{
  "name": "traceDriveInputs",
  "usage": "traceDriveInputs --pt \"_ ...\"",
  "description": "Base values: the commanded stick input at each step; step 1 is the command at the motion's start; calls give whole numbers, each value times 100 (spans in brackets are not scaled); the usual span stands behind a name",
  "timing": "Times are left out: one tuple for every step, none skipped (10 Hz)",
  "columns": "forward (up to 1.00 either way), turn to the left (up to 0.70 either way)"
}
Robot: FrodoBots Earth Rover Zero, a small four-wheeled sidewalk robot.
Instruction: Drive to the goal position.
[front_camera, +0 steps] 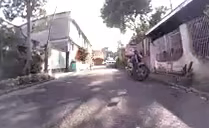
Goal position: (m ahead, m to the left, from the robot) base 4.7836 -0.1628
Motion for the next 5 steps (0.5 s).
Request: traceDriveInputs --pt "100 0" --pt "100 0" --pt "100 0" --pt "100 0" --pt "100 0"
